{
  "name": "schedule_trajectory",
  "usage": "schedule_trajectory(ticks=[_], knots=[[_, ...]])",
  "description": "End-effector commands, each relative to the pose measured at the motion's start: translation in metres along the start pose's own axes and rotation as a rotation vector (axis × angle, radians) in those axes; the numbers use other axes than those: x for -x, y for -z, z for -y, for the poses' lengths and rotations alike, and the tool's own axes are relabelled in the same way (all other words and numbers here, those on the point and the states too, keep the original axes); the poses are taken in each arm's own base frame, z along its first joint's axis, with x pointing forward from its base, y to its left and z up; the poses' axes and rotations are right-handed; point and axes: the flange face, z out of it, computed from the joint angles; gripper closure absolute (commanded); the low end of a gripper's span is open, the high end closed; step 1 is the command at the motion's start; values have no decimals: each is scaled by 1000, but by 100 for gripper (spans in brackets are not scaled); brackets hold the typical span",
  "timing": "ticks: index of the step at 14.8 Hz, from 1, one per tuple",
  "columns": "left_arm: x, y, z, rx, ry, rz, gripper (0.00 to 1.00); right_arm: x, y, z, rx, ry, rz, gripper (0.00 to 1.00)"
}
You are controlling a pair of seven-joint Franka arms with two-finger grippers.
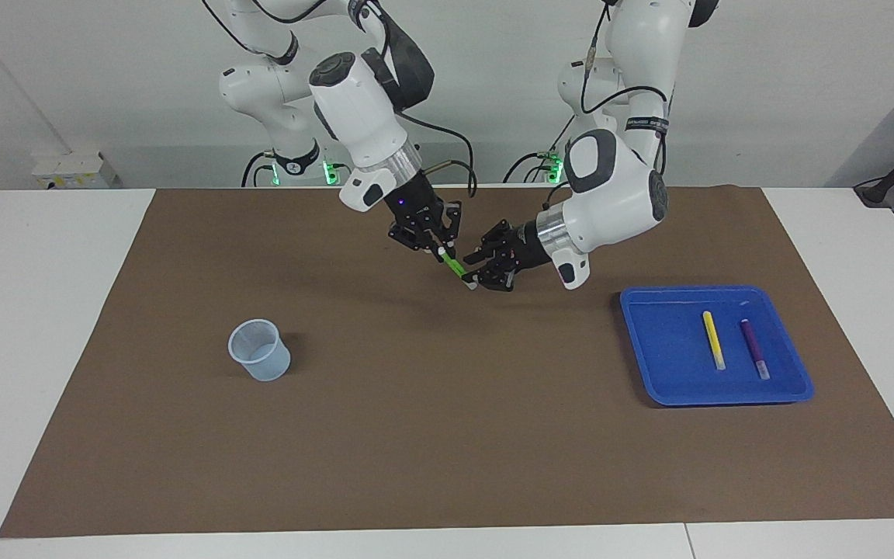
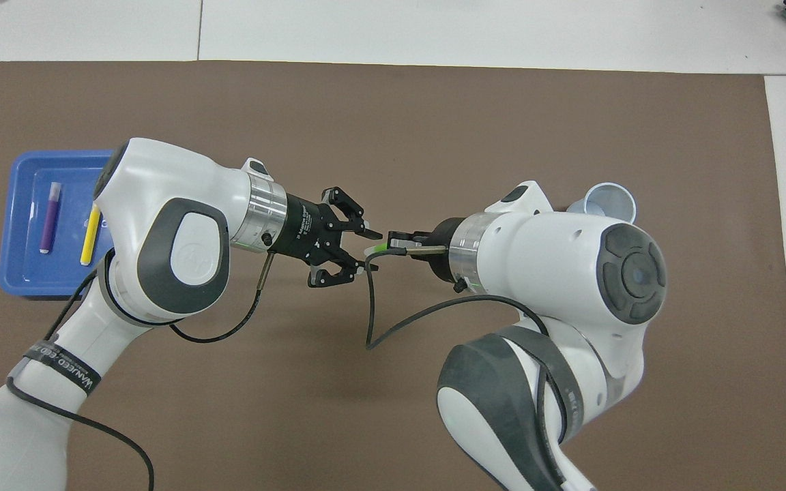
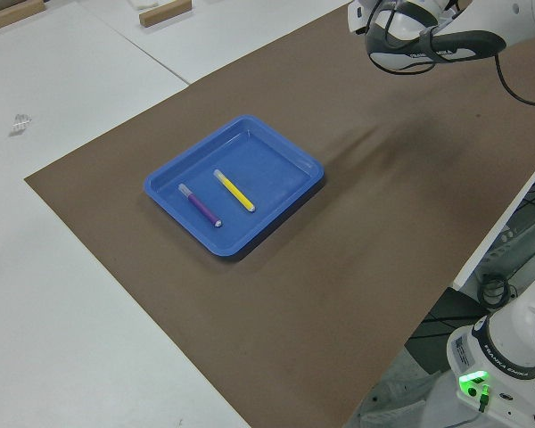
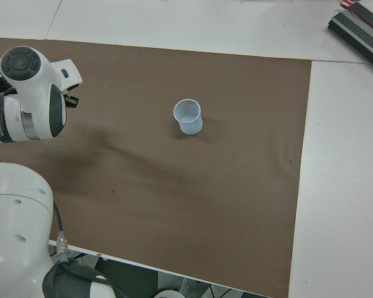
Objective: Transfer and insert pens with both arms
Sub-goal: 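Grasp the green pen tip with the right gripper, open the left gripper, then carry the green pen to the cup while the left gripper returns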
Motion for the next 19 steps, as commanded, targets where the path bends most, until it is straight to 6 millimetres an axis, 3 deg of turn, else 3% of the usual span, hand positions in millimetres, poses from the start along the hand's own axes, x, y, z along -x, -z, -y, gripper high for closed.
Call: schedule_trajectory(ticks=[1,4,7,11,14,19], knots=[[8,8,10,17,-6,-14,0,-3,1,-3,-7,13,4,100],[7,14,12,15,-65,-49,0,-4,12,-10,7,15,29,100],[-21,29,16,-51,-267,-188,0,-15,39,-32,39,53,77,100],[-66,68,18,-188,-615,-283,0,-30,83,-83,75,136,126,100],[-90,91,17,-214,-734,-324,0,-40,119,-115,281,267,144,100],[-116,110,16,-378,-1029,-482,0,-61,151,-180,366,486,164,100]])
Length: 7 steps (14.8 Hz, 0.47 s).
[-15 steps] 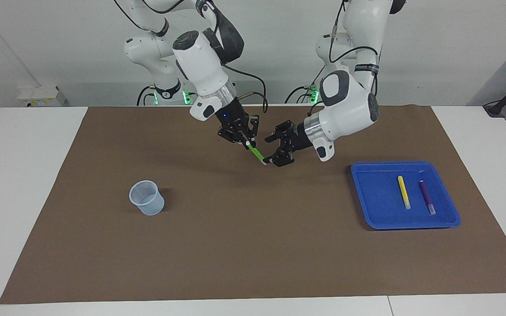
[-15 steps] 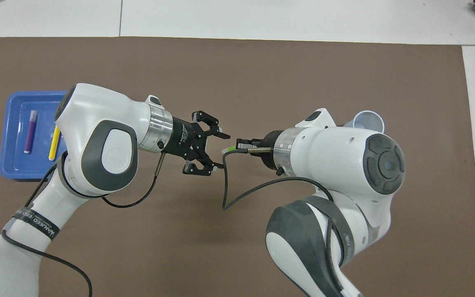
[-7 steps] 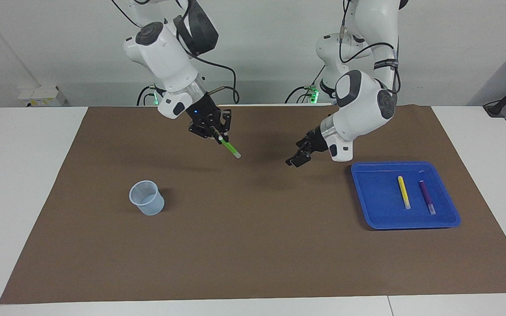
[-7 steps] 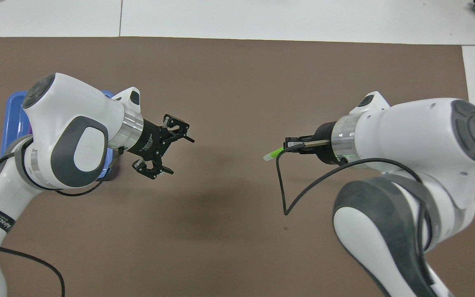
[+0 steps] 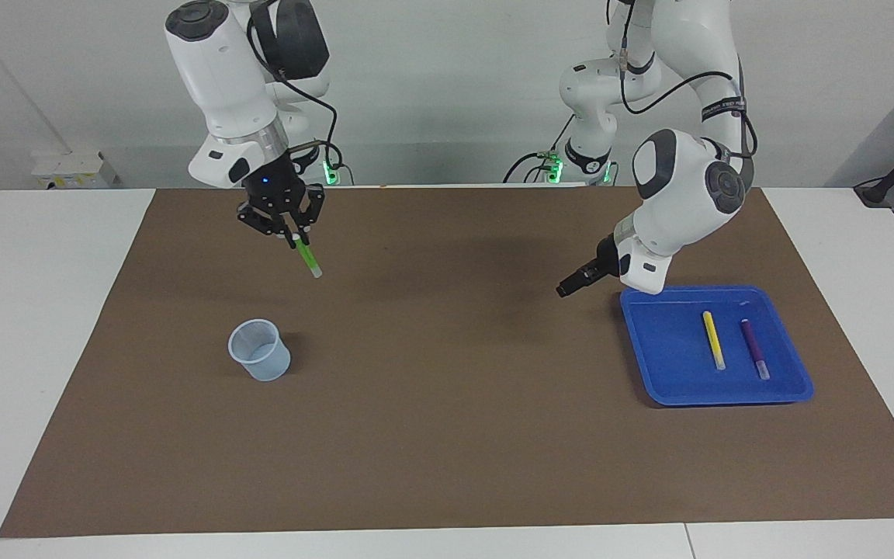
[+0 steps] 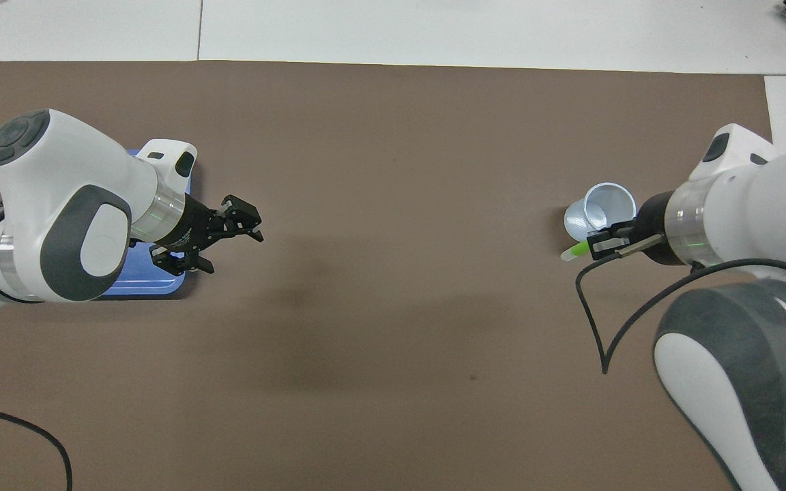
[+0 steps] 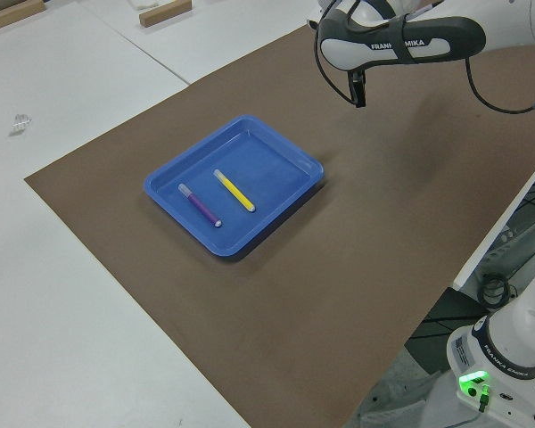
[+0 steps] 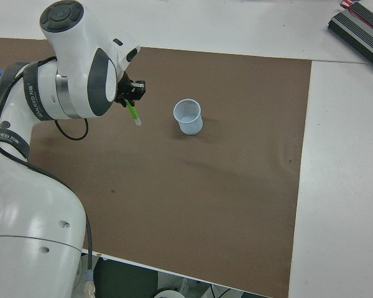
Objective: Transfer and insert pens with both arms
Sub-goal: 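Carry the green pen to the cup while the left gripper returns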
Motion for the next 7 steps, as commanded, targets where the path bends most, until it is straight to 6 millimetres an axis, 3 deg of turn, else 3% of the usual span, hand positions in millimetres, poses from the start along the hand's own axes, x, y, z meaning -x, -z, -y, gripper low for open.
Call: schedule_trajectory(ticks=[1,3,5,7], knots=[[-10,13,29,-58,-163,-61,0,5,1,-46,53,107,-1,100],[-35,27,49,-73,-323,-159,0,5,0,-76,93,163,-38,100],[-56,40,71,-99,-431,-235,0,1,-7,-85,100,179,-51,100],[-66,43,79,-160,-530,-279,0,-5,-15,-87,104,176,-66,100]])
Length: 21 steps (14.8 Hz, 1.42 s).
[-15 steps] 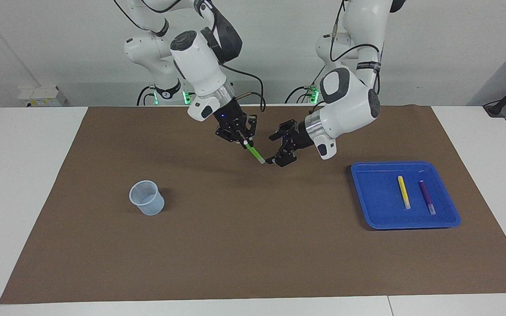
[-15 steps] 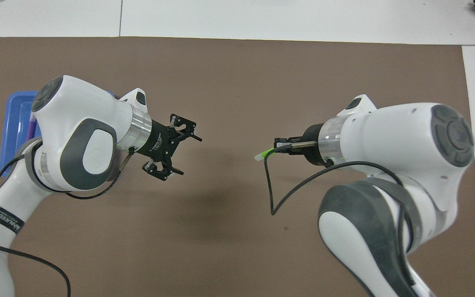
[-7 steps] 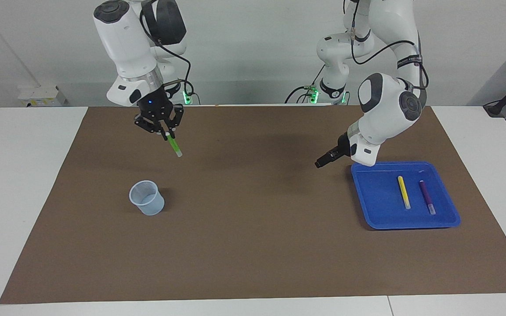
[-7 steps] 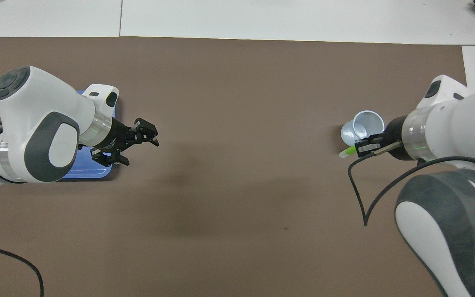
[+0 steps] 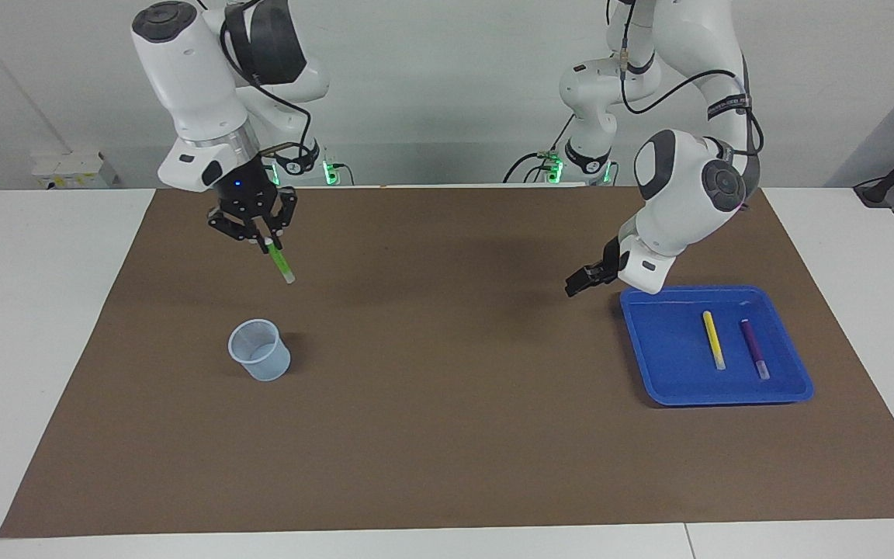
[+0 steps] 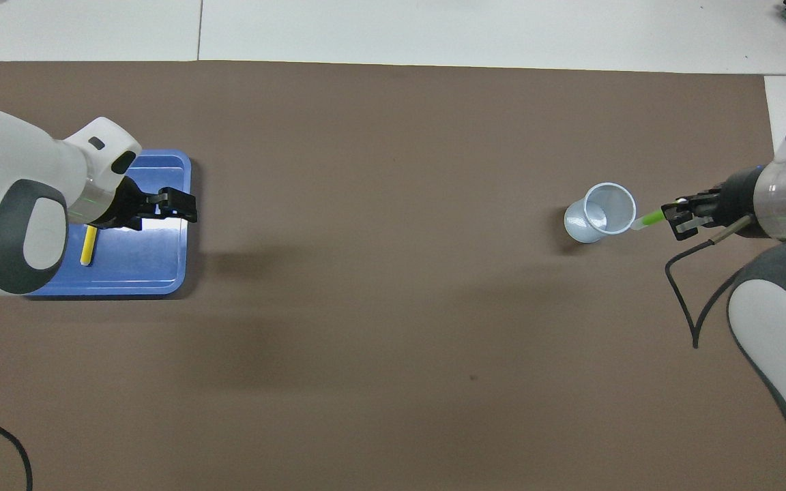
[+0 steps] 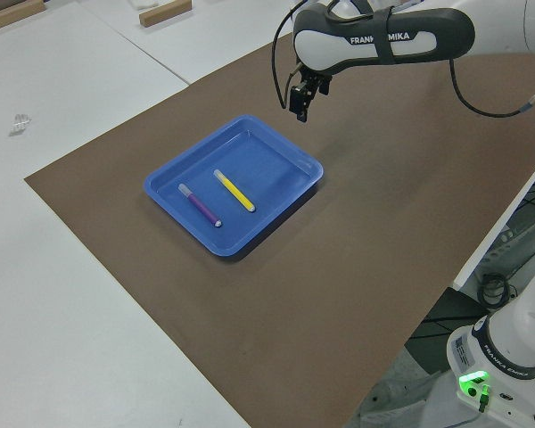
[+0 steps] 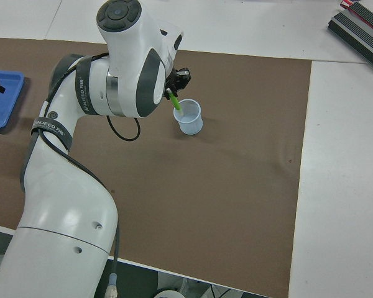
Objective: Transfer and insert pens with both arms
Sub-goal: 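Carry the green pen to the cup while the left gripper returns, then lower the green pen into the white cup and open the right gripper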
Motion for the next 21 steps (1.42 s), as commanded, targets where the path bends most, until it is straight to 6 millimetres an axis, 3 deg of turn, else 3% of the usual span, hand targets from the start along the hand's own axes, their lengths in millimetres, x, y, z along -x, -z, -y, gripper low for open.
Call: schedule_trajectory(ticks=[1,6,11,13,21], knots=[[-3,4,19,-95,-148,-66,0,-8,-11,0,30,28,-21,100],[-27,7,62,-243,-236,-118,0,-19,-36,-11,37,14,-57,100],[-47,-15,83,-228,-224,-100,0,-13,-64,-22,15,-82,-23,100],[-57,-23,104,-224,-197,-91,1,-11,-68,-20,10,-85,-15,100],[-71,-42,114,-254,-227,-100,2,0,-101,-18,-6,-131,27,100]])
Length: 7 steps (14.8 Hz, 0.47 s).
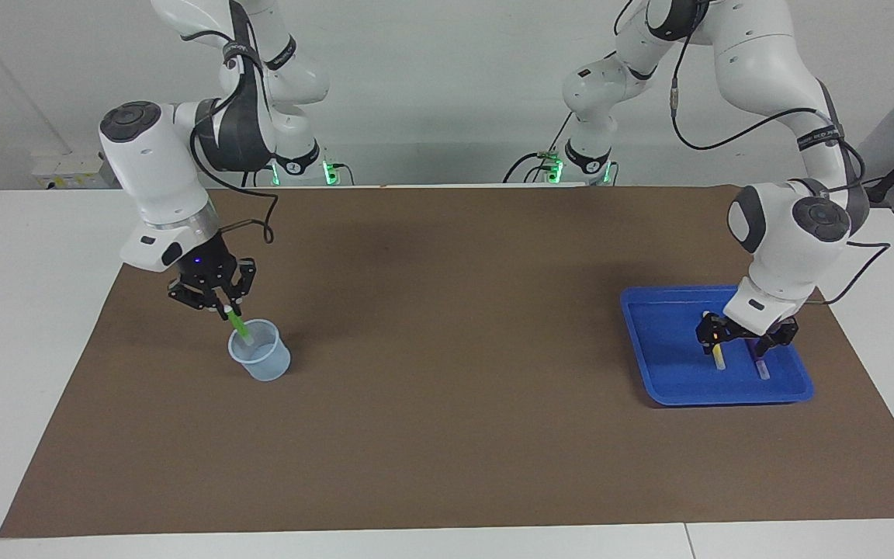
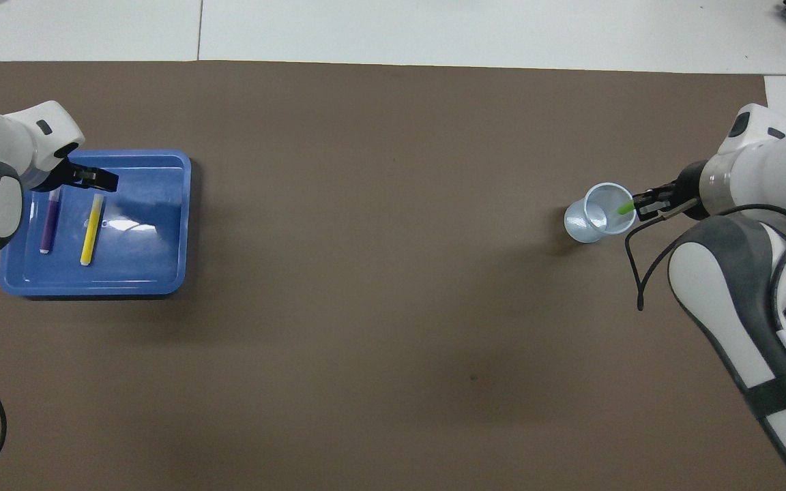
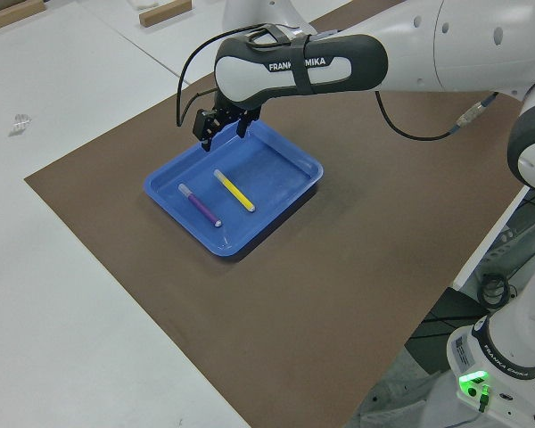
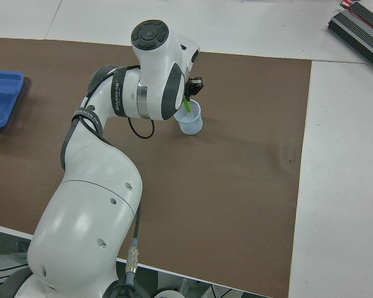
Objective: Transfer and insert pens with both arms
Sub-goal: 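Lower the green pen into the white cup and open the right gripper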
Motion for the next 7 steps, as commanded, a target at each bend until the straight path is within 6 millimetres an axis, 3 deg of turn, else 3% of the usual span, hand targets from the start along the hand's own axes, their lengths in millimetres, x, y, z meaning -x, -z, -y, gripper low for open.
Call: schedule_trajectory(ticks=[1,2,3,5,6,7], knots=[[-12,-13,9,-29,-36,-19,3,8,-10,0,1,-46,7,100],[-14,-22,13,-40,-55,-5,4,7,-10,0,1,-45,6,82],[-12,-27,17,-39,-55,5,4,7,-10,1,1,-43,6,42],[-9,-32,19,-32,-56,25,4,6,-10,4,0,-35,5,11],[-8,-36,19,-26,-54,37,4,5,-10,7,0,-32,7,0],[-3,-40,23,-20,-48,51,5,5,-9,7,0,-30,6,0]])
